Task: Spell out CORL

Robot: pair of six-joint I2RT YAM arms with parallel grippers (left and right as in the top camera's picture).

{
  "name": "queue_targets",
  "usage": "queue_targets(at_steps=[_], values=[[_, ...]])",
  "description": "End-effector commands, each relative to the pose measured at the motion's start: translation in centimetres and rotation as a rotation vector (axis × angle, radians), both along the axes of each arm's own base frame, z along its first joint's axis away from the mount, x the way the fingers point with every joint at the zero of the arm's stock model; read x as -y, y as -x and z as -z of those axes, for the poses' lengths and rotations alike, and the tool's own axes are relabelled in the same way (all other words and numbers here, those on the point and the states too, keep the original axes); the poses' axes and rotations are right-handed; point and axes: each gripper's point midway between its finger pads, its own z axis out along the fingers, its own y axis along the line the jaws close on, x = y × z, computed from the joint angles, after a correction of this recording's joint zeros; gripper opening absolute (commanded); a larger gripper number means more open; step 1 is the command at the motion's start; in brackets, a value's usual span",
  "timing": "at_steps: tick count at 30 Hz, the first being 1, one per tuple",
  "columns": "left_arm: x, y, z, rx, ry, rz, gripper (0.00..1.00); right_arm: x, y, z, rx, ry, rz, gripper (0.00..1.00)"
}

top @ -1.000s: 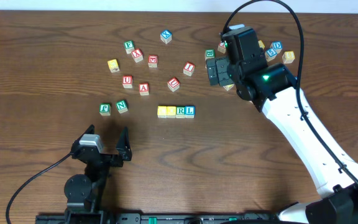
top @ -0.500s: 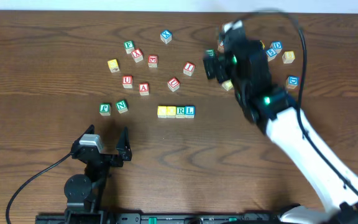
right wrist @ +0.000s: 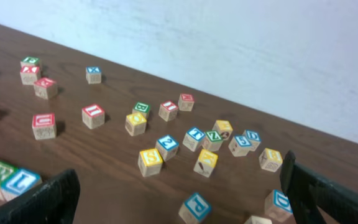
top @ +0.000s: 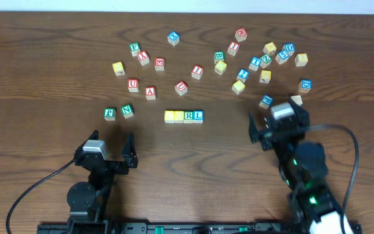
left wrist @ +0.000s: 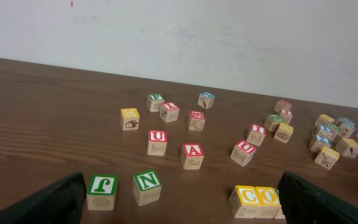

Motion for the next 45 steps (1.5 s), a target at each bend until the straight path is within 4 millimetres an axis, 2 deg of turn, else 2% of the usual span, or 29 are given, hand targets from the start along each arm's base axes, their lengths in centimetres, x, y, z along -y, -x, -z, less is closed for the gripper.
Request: queue_targets(at_steps=[1,6,11,13,18,23,30,41,45], values=[[0.2,0.2,1.4,-0.049,0.002,0.013,0.97,0.4,1.7,1.5,0.04,0.032,-0.053,0.99],[0.2,0.2,1.4,-0.049,0.002,0.013,0.97,1.6,3.5,3.9,0.076,0.018,-0.045,0.99],[0.2,0.2,1.4,-0.049,0.002,0.013,0.97,3.2,4.2,5.6,0.003,0.03,0.005,0.99],[0.2,0.2,1.4,-0.049,0.002,0.013,0.97,3.9,4.7,7.0,-0.051,0.037,0.031,0.99],[0.2,0.2,1.4,-0.049,0.002,0.013,0.97,5.6,4.6,5.4,0.011,-0.015,0.107,0.99],[0.2,0.2,1.4,-0.049,0.002,0.013,0.97,5.8,4.8,3.9,0.075,-0.022,0.118,0.99],[0.2,0.2,1.4,-0.049,0.002,0.013,0.97,6.3,4.8,3.9,0.075,-0.03,0.14,0.99],[0.2,0.2,1.4,-0.049,0.002,0.013,0.97,8.1,4.7,3.8,0.064,-0.171,0.255,0.99],[0.2,0.2,1.4,-0.049,0.002,0.013,0.97,8.2,4.7,3.8,0.064,-0.18,0.259,0.99]])
